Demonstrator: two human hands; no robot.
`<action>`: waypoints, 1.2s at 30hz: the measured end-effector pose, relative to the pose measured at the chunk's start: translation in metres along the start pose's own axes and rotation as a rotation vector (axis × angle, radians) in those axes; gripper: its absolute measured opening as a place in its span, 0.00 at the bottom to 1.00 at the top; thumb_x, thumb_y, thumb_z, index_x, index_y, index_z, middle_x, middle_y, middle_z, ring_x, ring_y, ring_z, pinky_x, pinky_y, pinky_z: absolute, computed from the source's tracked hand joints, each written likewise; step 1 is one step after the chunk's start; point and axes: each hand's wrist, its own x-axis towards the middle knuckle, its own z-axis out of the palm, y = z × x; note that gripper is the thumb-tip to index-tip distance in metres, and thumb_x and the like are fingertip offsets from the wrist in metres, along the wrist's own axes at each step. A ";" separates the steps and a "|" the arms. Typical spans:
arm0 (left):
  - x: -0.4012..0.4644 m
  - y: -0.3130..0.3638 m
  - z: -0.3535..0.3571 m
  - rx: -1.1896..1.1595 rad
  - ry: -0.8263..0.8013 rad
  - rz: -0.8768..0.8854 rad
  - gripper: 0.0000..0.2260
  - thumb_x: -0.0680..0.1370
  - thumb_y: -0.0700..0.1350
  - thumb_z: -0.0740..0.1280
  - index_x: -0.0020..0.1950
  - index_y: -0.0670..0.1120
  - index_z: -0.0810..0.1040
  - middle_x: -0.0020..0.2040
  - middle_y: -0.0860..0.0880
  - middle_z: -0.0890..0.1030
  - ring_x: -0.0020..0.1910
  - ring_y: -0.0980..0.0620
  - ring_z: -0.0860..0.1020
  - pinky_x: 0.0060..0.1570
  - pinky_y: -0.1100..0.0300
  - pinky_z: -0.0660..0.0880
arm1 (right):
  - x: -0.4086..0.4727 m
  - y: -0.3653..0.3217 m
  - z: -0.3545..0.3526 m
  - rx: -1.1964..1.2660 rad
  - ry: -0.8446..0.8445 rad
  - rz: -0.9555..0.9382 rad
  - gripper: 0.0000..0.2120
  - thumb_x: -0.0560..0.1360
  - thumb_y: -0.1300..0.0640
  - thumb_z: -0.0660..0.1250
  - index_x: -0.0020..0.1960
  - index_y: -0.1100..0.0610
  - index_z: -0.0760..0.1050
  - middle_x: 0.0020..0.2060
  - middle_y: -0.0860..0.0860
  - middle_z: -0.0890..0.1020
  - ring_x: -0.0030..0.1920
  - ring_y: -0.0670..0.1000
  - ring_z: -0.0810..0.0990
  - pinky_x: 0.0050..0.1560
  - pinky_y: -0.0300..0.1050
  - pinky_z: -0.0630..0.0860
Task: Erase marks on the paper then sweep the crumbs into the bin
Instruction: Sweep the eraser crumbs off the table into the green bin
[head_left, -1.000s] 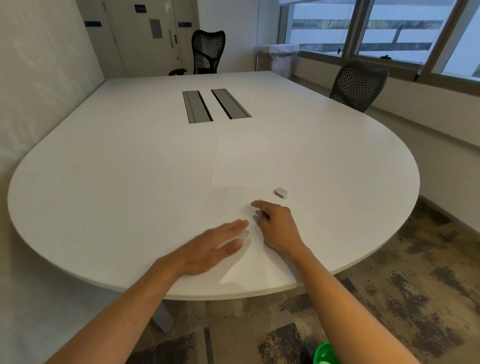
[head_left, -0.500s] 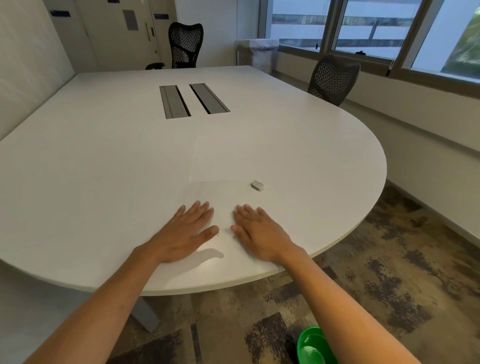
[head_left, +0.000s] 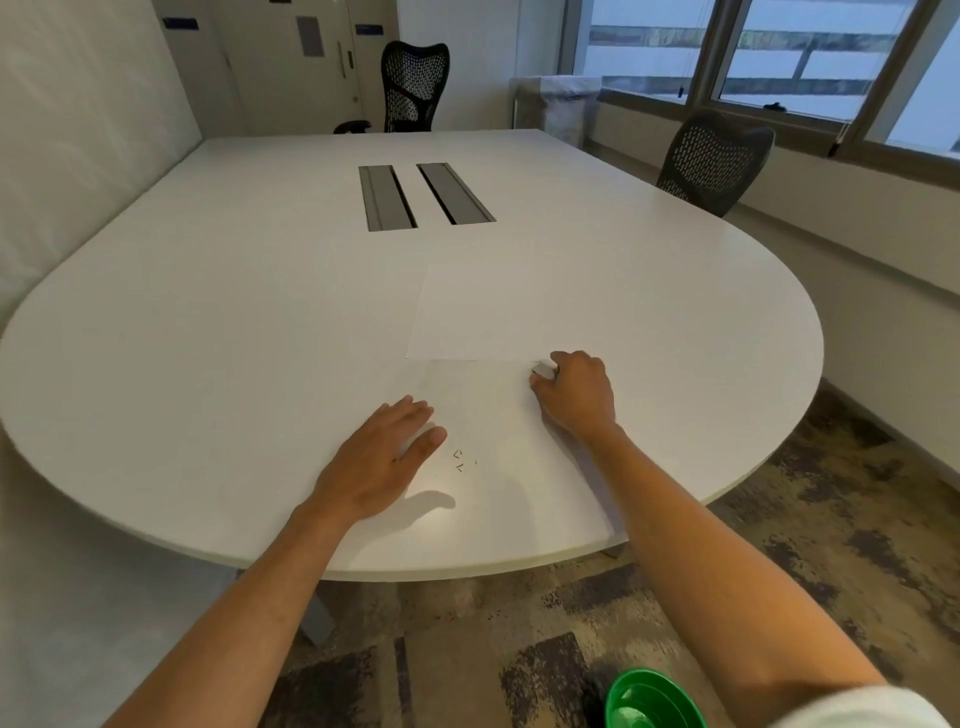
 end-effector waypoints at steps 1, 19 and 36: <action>0.001 0.000 -0.001 -0.010 0.000 -0.011 0.41 0.73 0.74 0.44 0.76 0.49 0.65 0.77 0.54 0.62 0.70 0.67 0.51 0.70 0.65 0.47 | 0.003 -0.002 0.001 -0.004 0.000 -0.011 0.15 0.74 0.54 0.63 0.32 0.58 0.65 0.36 0.56 0.73 0.41 0.59 0.72 0.35 0.44 0.65; 0.000 -0.002 0.003 0.034 -0.028 -0.074 0.32 0.77 0.65 0.49 0.77 0.52 0.63 0.78 0.54 0.61 0.77 0.55 0.56 0.72 0.57 0.55 | -0.023 0.004 -0.027 0.232 0.037 -0.117 0.12 0.78 0.55 0.64 0.57 0.59 0.79 0.49 0.56 0.82 0.49 0.55 0.80 0.51 0.45 0.72; 0.011 -0.012 0.007 -0.035 -0.011 -0.070 0.37 0.75 0.73 0.48 0.76 0.52 0.65 0.77 0.54 0.62 0.77 0.57 0.56 0.74 0.56 0.55 | -0.001 0.009 -0.005 -0.082 -0.055 -0.357 0.21 0.80 0.51 0.60 0.70 0.59 0.69 0.69 0.55 0.72 0.70 0.56 0.67 0.69 0.48 0.63</action>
